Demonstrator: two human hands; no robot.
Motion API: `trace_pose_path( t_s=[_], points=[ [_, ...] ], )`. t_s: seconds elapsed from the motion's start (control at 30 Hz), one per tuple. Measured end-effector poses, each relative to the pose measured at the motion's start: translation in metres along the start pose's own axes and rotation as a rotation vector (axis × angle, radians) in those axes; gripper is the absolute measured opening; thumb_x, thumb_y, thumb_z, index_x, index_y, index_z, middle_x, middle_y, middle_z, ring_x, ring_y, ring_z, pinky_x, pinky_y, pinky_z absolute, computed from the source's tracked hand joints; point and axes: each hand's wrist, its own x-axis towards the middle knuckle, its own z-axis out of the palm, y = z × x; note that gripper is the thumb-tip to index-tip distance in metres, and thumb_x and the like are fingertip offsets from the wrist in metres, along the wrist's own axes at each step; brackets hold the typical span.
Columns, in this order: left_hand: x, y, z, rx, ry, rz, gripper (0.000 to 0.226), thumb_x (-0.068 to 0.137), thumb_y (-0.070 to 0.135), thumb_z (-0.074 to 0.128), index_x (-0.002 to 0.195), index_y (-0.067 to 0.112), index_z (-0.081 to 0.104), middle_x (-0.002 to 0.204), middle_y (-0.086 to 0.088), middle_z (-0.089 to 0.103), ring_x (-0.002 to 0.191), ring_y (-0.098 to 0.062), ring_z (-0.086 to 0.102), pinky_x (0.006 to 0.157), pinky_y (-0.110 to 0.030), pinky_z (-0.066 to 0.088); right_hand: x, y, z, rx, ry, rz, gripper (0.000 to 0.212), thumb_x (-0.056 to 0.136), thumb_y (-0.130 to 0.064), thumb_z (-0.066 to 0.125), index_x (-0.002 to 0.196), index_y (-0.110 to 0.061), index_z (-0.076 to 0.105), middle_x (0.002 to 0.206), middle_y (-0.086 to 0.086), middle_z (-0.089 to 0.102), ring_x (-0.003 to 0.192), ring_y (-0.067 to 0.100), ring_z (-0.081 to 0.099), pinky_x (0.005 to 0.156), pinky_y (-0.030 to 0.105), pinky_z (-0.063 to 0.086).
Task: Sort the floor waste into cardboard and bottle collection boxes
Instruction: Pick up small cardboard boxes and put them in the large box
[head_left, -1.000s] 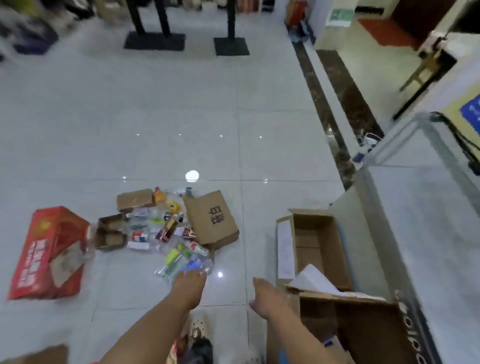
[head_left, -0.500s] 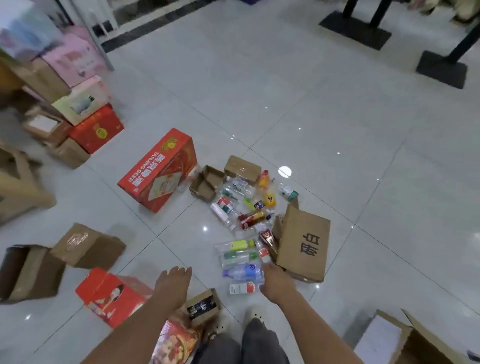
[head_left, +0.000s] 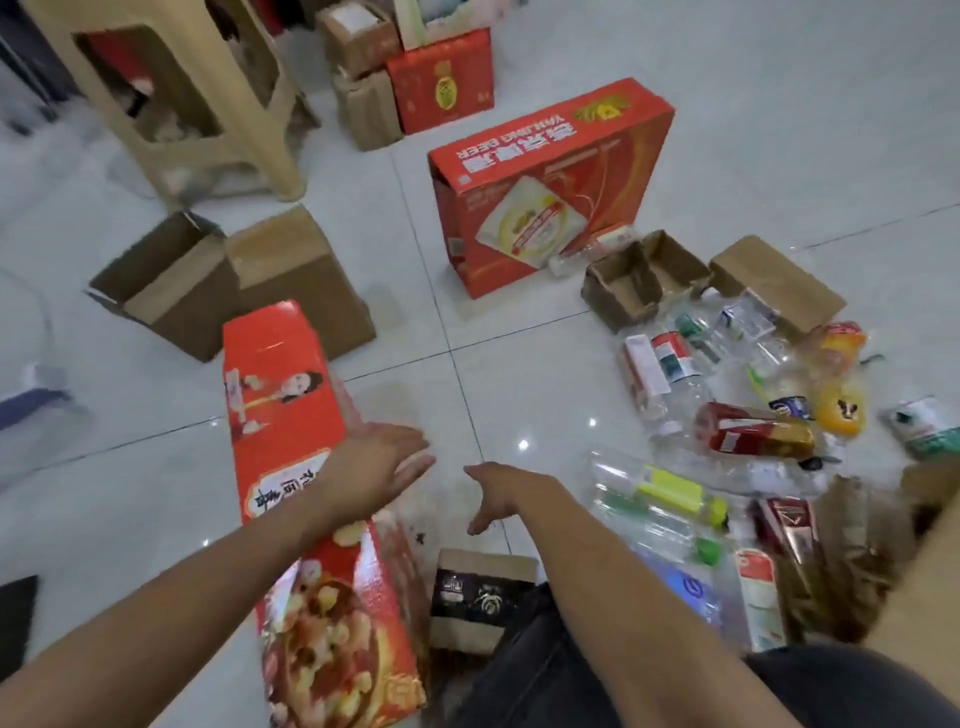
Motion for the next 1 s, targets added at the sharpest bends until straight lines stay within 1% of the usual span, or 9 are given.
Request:
trace_pose_path(
  t_s=[0.07,0.13,0.27,0.4,0.53,0.67,0.83,0.93,1.0],
  points=[
    [0.013,0.006,0.003,-0.075,0.189,0.043,0.059,0.096,0.053,0.029,0.093,0.015,0.074,0.093,-0.001,0.074,0.084,-0.022,0.07,0.075,-0.03,0.053,0.018,-0.016,-0.005,0.0,-0.112,-0.013,0.094,0.08,-0.048,0.069,0.153,-0.017,0.017,0.159,0.0,0.018,0.145,0.022,0.024,0.117,0.041,0.026],
    [0.03,0.017,0.003,-0.088,0.205,0.008,0.054,0.092,0.046,0.03,0.082,0.012,0.072,0.083,-0.003,0.072,0.078,-0.027,0.068,0.068,-0.033,0.051,0.023,-0.029,-0.012,0.0,-0.161,-0.026,0.092,0.08,-0.053,0.067,0.152,-0.019,0.02,0.158,-0.002,0.021,0.144,0.02,0.025,0.116,0.038,0.027],
    [0.059,0.034,0.005,-0.042,0.197,-0.006,0.049,0.096,0.035,0.034,0.081,0.004,0.068,0.082,-0.014,0.067,0.079,-0.034,0.064,0.067,-0.036,0.045,0.019,-0.041,0.003,-0.233,-0.33,-0.016,0.071,0.088,-0.03,0.065,0.149,-0.014,0.031,0.154,0.005,0.031,0.139,0.025,0.033,0.11,0.034,0.03],
    [0.081,0.039,0.01,0.006,0.19,0.018,0.032,0.089,0.018,0.052,0.065,0.001,0.064,0.064,-0.015,0.062,0.061,-0.036,0.061,0.057,-0.034,0.045,0.007,-0.026,0.011,-0.37,-0.419,0.108,0.062,0.093,-0.031,0.059,0.147,-0.016,0.033,0.148,0.006,0.038,0.127,0.027,0.044,0.107,0.035,0.035],
    [0.086,0.037,0.013,0.084,0.173,-0.123,0.029,0.098,0.018,0.04,0.096,0.003,0.064,0.097,-0.013,0.063,0.094,-0.033,0.059,0.078,-0.039,0.04,0.01,-0.01,0.021,-0.101,-0.48,0.072,0.059,0.094,-0.029,0.058,0.146,-0.013,0.037,0.148,0.008,0.041,0.136,0.029,0.04,0.111,0.04,0.036],
    [0.089,0.031,0.017,0.171,0.071,-0.215,0.028,0.097,0.018,0.038,0.108,0.006,0.061,0.111,-0.011,0.06,0.103,-0.03,0.055,0.084,-0.037,0.038,0.003,0.01,-0.001,0.296,-0.061,0.113,0.054,0.085,-0.048,0.063,0.12,-0.007,0.063,0.122,0.009,0.061,0.107,0.026,0.058,0.077,0.038,0.054],
    [0.094,0.034,0.018,0.163,-0.064,-0.169,0.036,0.1,0.034,0.036,0.116,0.012,0.059,0.117,-0.009,0.061,0.108,-0.029,0.057,0.09,-0.036,0.037,0.007,0.046,-0.019,1.003,0.442,0.25,0.038,0.084,-0.034,0.07,0.082,0.002,0.059,0.087,0.021,0.06,0.079,0.035,0.064,0.07,0.048,0.059],
    [0.1,0.042,0.024,0.088,-0.116,-0.135,0.053,0.095,0.058,0.037,0.124,0.015,0.051,0.117,-0.008,0.062,0.105,-0.029,0.059,0.084,-0.037,0.04,0.012,0.073,-0.023,1.238,0.703,0.416,0.04,0.083,-0.033,0.072,0.064,-0.003,0.054,0.078,0.019,0.059,0.078,0.042,0.066,0.069,0.054,0.058],
    [0.104,0.051,0.026,-0.052,-0.139,-0.132,0.075,0.087,0.065,0.046,0.144,0.018,0.031,0.128,-0.01,0.055,0.112,-0.031,0.056,0.085,-0.038,0.043,0.019,0.087,-0.023,1.283,0.837,0.512,0.042,0.082,-0.04,0.07,0.064,-0.003,0.058,0.078,0.018,0.062,0.082,0.042,0.068,0.073,0.054,0.057]
  ],
)
